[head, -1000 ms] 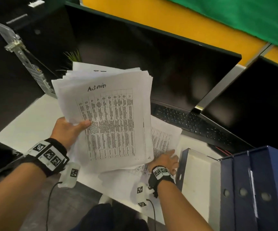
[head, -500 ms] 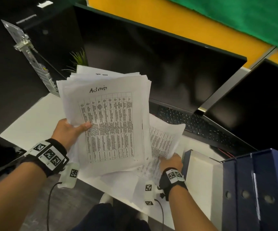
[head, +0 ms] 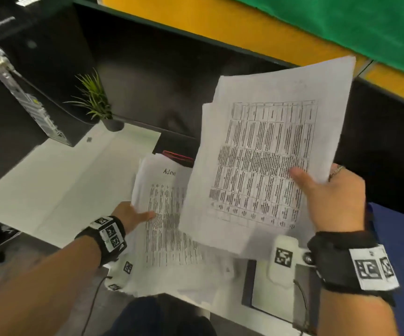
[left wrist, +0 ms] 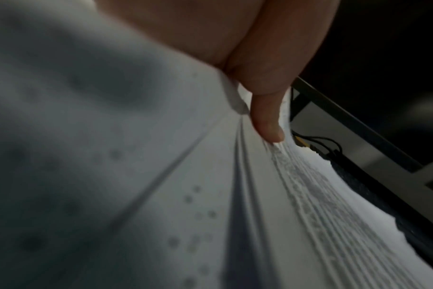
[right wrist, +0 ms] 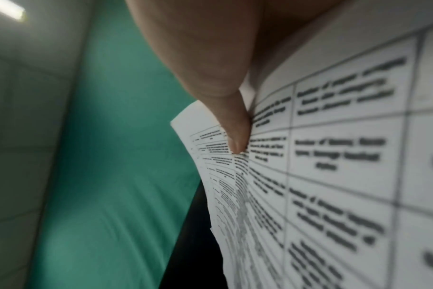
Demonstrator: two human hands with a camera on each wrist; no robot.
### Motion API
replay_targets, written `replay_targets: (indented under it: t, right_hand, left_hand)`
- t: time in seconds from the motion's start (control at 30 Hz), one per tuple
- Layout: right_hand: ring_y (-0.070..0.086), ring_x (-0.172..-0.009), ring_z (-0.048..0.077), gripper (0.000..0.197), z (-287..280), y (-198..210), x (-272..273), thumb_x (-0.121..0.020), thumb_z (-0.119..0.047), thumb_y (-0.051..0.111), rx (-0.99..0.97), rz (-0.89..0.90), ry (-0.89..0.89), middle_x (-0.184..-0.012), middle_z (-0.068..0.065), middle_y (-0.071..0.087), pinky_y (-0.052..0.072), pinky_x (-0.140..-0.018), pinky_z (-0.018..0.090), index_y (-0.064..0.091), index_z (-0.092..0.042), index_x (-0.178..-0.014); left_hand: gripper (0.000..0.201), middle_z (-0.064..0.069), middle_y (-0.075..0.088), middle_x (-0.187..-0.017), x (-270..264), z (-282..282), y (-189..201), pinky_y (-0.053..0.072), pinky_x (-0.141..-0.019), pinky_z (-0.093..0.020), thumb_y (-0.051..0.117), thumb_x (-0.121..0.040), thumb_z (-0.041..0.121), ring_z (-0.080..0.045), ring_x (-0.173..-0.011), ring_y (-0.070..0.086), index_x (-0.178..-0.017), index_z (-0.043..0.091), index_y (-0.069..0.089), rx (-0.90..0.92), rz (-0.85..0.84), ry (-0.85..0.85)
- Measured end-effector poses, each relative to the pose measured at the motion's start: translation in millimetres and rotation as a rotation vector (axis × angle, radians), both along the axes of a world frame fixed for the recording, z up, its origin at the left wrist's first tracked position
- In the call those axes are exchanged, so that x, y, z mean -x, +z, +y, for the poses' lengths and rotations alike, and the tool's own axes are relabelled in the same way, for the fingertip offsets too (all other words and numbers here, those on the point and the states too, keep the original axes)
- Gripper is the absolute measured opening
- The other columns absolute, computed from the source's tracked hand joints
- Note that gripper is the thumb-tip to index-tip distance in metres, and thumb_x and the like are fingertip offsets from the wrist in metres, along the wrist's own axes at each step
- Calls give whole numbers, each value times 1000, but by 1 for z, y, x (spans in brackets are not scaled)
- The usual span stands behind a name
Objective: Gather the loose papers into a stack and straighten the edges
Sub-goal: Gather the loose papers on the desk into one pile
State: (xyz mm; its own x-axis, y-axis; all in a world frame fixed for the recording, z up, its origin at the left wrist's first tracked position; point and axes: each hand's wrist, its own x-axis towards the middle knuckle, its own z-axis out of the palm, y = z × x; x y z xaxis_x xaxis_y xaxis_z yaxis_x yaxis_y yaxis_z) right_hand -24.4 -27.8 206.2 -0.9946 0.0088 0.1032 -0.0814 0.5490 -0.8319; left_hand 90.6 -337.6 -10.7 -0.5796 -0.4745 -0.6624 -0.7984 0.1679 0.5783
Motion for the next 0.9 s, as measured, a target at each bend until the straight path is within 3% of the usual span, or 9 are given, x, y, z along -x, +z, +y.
replay_targets:
  t: [0.1, 0.27, 0.37, 0.47, 0.53, 0.63, 0.7, 0.8, 0.9]
  right_hand:
    - [63, -73, 2, 17, -20, -37, 10, -82, -20, 75, 82, -165, 55, -84, -10, 67, 50, -61, 18, 67, -21, -98]
    - [66, -102, 20, 44, -60, -157, 26, -86, -8, 71, 53, -511, 91, -120, 6, 68, 52, -91, 31, 56, -14, -127]
    - [56, -122, 29, 52, -77, -202, 20, -92, 0, 56, -122, -585, 45, -136, 14, 57, 40, -104, 30, 43, -12, -141]
    - [43, -133, 31, 50, -98, -223, 2, -95, 0, 45, -378, -549, 202, -146, 15, 43, 32, -110, 29, 38, -5, -145]
    - [39, -132, 33, 44, -107, -233, -10, -97, -12, 47, -506, -495, 295, -148, 11, 39, 32, -110, 38, 45, -11, -141]
    - [29, -134, 33, 53, -97, -240, -16, -92, -29, 54, -573, -587, 19, -152, 5, 26, 32, -109, 52, 40, -17, -142]
    - [24, -137, 35, 74, -82, -243, -18, -88, -34, 58, -503, -740, -177, -155, 9, 20, 30, -110, 51, 23, -11, -150]
    - [26, -140, 37, 88, -74, -247, -13, -90, -39, 60, -378, -766, -278, -155, 17, 21, 28, -113, 45, 9, -3, -152]
    - [44, -129, 37, 79, -75, -246, -5, -91, -40, 60, -238, -820, -359, -147, 22, 36, 40, -103, 40, 24, 2, -147]
  left_hand:
    - [46, -17, 72, -101, 1, -3, -8, 53, -71, -33, 74, -87, 35, -30, -81, 65, -117, 2, 66, 31, 82, 20]
    - [32, -20, 70, -114, -3, -19, -16, 54, -82, -40, 61, -94, 13, -36, -93, 67, -123, 0, 65, 39, 119, 88]
    - [38, -17, 66, -118, 1, -17, -13, 51, -90, -39, 52, -101, 20, -32, -99, 64, -130, -3, 60, 8, 136, 153]
    - [54, -14, 59, -129, 7, -6, -13, 48, -95, -38, 47, -102, 41, -31, -108, 59, -138, 1, 49, -10, 124, 144]
    - [53, -11, 61, -123, 8, -2, -17, 53, -82, -36, 60, -96, 38, -33, -101, 63, -136, 7, 45, 24, 112, 89]
    - [48, -10, 61, -101, 5, -2, -25, 53, -60, -32, 72, -88, 24, -26, -77, 62, -125, 12, 44, 126, 78, 20]
    - [47, -6, 58, -94, 4, -3, -26, 48, -52, -27, 73, -88, 20, -21, -72, 60, -126, 13, 45, 153, 106, 26]
    - [48, -2, 56, -91, 3, -3, -26, 43, -50, -23, 72, -89, 15, -17, -69, 57, -129, 12, 46, 154, 131, 43]
    - [48, -2, 55, -90, 2, -4, -26, 42, -50, -22, 72, -89, 16, -16, -69, 57, -129, 12, 46, 150, 127, 34]
